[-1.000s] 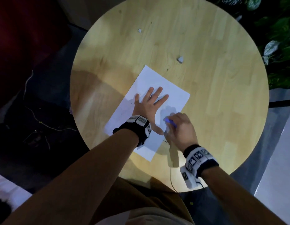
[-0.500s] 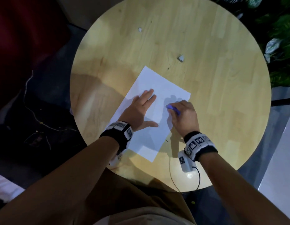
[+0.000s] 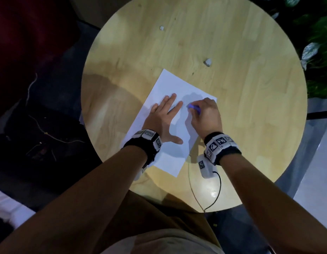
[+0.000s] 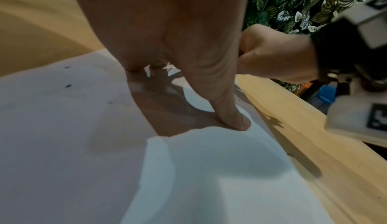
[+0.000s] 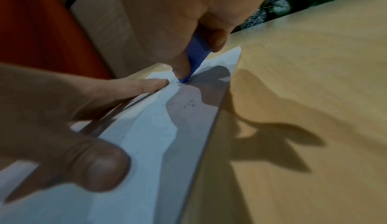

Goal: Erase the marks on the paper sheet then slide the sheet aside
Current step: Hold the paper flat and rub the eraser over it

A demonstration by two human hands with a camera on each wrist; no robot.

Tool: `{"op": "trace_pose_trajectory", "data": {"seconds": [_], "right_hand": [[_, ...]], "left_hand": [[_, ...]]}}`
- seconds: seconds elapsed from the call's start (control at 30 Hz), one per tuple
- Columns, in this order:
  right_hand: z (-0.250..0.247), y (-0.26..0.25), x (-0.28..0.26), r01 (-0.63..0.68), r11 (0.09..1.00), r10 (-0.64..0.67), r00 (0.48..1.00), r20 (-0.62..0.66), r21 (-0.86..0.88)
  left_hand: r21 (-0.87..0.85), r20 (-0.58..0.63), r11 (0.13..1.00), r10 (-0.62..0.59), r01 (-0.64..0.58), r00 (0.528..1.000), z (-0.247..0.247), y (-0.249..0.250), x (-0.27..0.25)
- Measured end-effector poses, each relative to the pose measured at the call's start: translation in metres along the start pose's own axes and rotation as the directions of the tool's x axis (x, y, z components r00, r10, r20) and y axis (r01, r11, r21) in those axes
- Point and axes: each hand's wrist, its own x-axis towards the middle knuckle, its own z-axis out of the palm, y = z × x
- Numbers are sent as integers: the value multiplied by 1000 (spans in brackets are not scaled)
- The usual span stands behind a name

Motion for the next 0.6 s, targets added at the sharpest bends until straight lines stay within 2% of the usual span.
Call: {"op": "trace_pose_trajectory", "data": {"seconds": [0.07, 0.17, 0.27, 0.33, 0.4, 0.53, 0.6], "right_hand": [[7, -4, -9, -36, 999, 36, 999, -1, 18], [10, -17, -53, 46, 999, -49, 994, 102, 29], [0, -10, -31, 112, 994, -109, 979, 172, -7], [0, -2, -5, 83, 996, -80, 993, 87, -39], [5, -2, -8, 30, 1000, -30, 999, 25, 4], [9, -14, -57, 97, 994, -105, 978, 178, 52], [3, -8, -38, 107, 994, -108, 977, 183, 14]], "left_hand": [[-13, 0, 1000, 4, -4, 1000, 1, 0, 0], [-23, -26, 1000, 0, 0, 1000, 2, 0, 0], [3, -17, 1000, 0, 0, 1000, 1, 1, 0], [12, -10, 1000, -4, 4, 1000, 0, 1, 0], [9, -8, 1000, -9, 9, 1000, 0, 2, 0], [-11, -31, 1000, -6, 6, 999, 1, 3, 1], [-6, -16, 1000, -16, 16, 1000, 0, 3, 1]]}}
